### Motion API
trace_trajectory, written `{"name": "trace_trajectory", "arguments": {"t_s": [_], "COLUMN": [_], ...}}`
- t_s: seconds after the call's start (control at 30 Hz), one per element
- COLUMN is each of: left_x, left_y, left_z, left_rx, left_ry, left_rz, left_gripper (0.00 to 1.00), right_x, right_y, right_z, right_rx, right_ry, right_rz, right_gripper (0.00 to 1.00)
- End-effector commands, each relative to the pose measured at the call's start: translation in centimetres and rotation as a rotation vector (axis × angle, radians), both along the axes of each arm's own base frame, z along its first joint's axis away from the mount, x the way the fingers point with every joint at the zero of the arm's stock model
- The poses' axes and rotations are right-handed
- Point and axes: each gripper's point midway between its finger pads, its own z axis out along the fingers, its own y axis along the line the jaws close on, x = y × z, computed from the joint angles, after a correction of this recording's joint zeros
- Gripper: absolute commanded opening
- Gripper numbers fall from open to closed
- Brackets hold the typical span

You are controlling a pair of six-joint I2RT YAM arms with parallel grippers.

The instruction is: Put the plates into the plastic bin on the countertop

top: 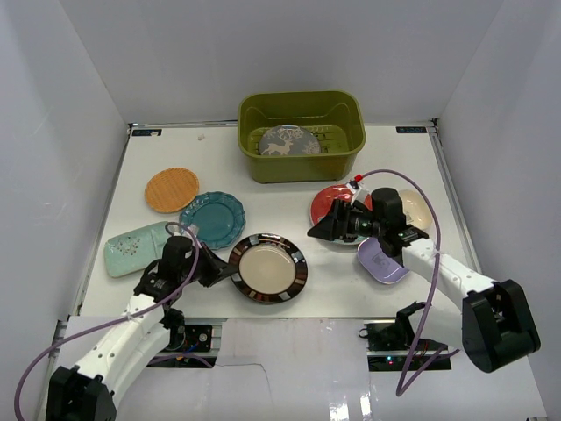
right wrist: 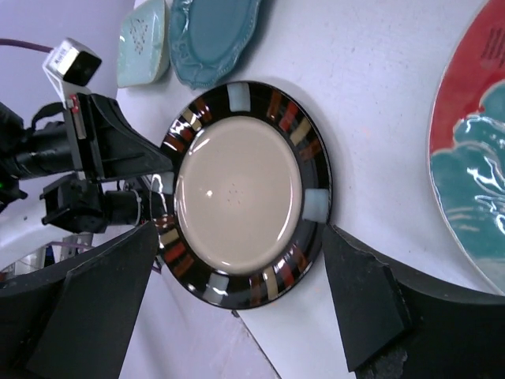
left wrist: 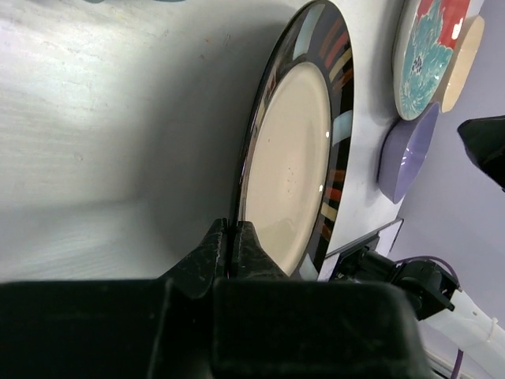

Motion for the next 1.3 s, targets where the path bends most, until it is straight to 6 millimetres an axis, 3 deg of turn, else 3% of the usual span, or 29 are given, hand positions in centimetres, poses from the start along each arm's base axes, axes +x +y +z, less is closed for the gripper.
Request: {"name": "trace_trajectory", "arguments": {"t_s": [0.0,0.13,0.27,0.5,0.67,0.7,0.77,0.8,0.87,0.9,1.0,1.1,1.13,1.2,1.23,1.27], "left_x": [-0.3,0.0,-0.1,-0.4,-0.6,-0.6,-0.6,-0.6,-0.4,-0.2,0.5,1.1,1.6,2.5,3.2,3.7], "left_y": [-0.5,-1.2,-2.4,-3.9,-4.6,-4.6,-4.7,-4.7,-4.7,-4.6,-4.4,-4.0,-3.6,-3.0,-2.1,-1.5], "left_z": [2.6,6.3,8.8,12.0,13.6,13.8,14.0,13.9,13.6,13.7,14.1,14.4,15.2,15.9,17.1,17.5], "left_rx": [-0.052,-0.130,-0.210,-0.294,-0.337,-0.340,-0.339,-0.337,-0.320,-0.311,-0.259,-0.187,-0.131,-0.059,-0.004,0.051], "left_ry": [-0.083,-0.194,-0.246,-0.320,-0.372,-0.376,-0.382,-0.378,-0.374,-0.379,-0.404,-0.448,-0.487,-0.514,-0.538,-0.568], "left_rz": [-0.032,-0.049,-0.105,-0.214,-0.269,-0.272,-0.282,-0.284,-0.284,-0.281,-0.271,-0.285,-0.284,-0.268,-0.223,-0.208], "left_gripper": [0.00,0.00,0.00,0.00,0.00,0.00,0.00,0.00,0.00,0.02,0.14,0.55,0.75,0.86,0.91,0.92], "right_x": [-1.9,-3.6,-4.1,-4.7,-3.9,-3.9,-3.7,-3.6,-3.4,-3.2,-2.7,-2.2,-1.6,-0.8,0.5,1.2], "right_y": [-1.0,-1.2,-0.6,1.6,1.9,1.9,2.1,2.2,2.3,2.4,2.6,2.9,3.1,3.4,3.5,3.5], "right_z": [-1.7,-4.1,-4.7,-4.5,-5.0,-4.9,-4.2,-4.0,-3.1,-2.6,-0.6,1.2,2.7,5.3,8.0,9.4], "right_rx": [-0.055,-0.057,-0.027,0.009,0.005,0.010,0.027,0.035,0.053,0.061,0.087,0.114,0.132,0.165,0.189,0.199], "right_ry": [-0.001,0.054,0.094,0.104,0.112,0.108,0.092,0.088,0.076,0.064,0.033,0.010,-0.023,-0.065,-0.119,-0.146], "right_rz": [0.033,0.065,0.081,0.142,0.115,0.116,0.115,0.113,0.106,0.104,0.092,0.081,0.076,0.066,0.047,0.034], "right_gripper": [0.90,0.90,0.90,0.90,0.99,0.95,0.76,0.57,0.37,0.23,0.08,0.08,0.08,0.08,0.08,0.08]}}
